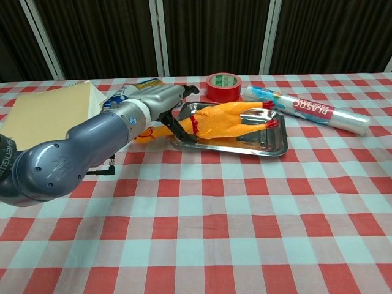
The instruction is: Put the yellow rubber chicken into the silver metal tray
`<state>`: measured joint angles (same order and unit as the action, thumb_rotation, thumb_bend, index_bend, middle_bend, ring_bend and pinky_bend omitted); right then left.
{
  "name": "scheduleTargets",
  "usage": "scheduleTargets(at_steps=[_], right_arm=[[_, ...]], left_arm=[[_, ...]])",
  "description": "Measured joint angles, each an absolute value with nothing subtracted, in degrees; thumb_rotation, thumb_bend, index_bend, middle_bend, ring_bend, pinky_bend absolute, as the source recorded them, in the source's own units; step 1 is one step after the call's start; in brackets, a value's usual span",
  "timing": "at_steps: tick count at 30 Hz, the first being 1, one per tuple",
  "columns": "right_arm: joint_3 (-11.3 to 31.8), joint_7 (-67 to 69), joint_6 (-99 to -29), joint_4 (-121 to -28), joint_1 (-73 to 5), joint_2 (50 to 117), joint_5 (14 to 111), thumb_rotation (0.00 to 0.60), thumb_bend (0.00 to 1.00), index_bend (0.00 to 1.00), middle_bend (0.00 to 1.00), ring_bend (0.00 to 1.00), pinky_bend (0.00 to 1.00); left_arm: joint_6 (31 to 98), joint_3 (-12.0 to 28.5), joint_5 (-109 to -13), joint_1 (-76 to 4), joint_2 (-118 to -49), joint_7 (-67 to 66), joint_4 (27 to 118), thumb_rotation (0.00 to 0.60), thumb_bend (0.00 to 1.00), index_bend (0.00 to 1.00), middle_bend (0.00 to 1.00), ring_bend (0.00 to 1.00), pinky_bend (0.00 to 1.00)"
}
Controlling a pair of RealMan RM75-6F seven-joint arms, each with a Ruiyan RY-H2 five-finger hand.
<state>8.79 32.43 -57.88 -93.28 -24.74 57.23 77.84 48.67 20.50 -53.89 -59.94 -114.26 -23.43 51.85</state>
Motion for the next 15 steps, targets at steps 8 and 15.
scheduleTargets(at_steps=[8, 15], right_arm=[[8.9, 32.51, -58.43, -93.58, -24.43, 56.82, 78.03, 0.6, 0.15, 0.0, 0.08, 0.0, 0.03], [9.11, 32.64, -59.66, -93.76, -24.06, 56.4, 78.73, 0.6, 0.15, 0.0, 0.08, 0.0, 0.03]], left_arm=[[50.72, 22.45, -52.71, -58.18, -110.33, -22.54, 58.75, 0.6, 0.04, 0.0, 0.0, 0.0, 0.0], [56.83, 21.3, -55.69, -52.55, -101.74, -21.14, 71.24, 0.6, 0.05, 0.0, 0.0, 0.0, 0.0]])
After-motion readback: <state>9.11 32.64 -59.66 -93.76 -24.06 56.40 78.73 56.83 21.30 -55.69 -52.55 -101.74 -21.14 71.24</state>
